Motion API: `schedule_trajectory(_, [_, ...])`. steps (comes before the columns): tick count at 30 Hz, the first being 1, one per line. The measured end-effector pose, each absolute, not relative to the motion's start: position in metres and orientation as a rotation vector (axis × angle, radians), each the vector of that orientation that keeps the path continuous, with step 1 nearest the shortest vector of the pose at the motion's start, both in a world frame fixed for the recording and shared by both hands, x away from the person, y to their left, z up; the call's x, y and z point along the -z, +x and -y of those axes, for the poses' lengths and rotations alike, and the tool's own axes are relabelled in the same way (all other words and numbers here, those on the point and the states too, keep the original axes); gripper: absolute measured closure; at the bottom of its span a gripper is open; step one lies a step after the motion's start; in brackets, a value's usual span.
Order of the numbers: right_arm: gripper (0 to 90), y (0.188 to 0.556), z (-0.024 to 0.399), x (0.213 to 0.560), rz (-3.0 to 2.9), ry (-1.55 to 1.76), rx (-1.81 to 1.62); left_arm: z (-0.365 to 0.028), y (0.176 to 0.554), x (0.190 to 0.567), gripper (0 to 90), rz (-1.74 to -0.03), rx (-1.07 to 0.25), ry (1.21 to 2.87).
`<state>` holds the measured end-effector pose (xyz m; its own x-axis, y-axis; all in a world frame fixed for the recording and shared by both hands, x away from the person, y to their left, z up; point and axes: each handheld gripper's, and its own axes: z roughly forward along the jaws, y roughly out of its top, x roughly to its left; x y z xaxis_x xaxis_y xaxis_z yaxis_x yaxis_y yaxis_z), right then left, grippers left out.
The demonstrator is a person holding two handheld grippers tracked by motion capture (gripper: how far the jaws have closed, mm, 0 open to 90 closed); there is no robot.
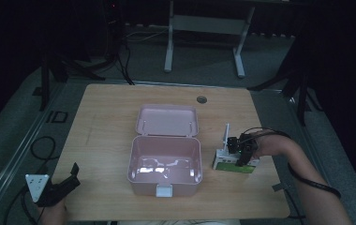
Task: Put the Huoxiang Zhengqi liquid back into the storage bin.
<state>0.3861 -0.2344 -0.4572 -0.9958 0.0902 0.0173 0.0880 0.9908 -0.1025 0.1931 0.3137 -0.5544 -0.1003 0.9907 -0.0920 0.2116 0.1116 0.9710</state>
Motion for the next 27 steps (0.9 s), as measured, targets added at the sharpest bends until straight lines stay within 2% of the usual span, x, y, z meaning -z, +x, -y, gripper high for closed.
schedule_trajectory(12, [62.8,0.369,0.234,0.442,3.089,-0.183,-0.148,-0.314,0.193,0.554,0.2,-1.486,-1.084,1.242])
schedule_trajectory(27, [62.9,0.357,0.233,0.397,3.122,-0.195,-0.166,-0.314,0.193,0.554,0.2,-1.488,-1.085,1.232])
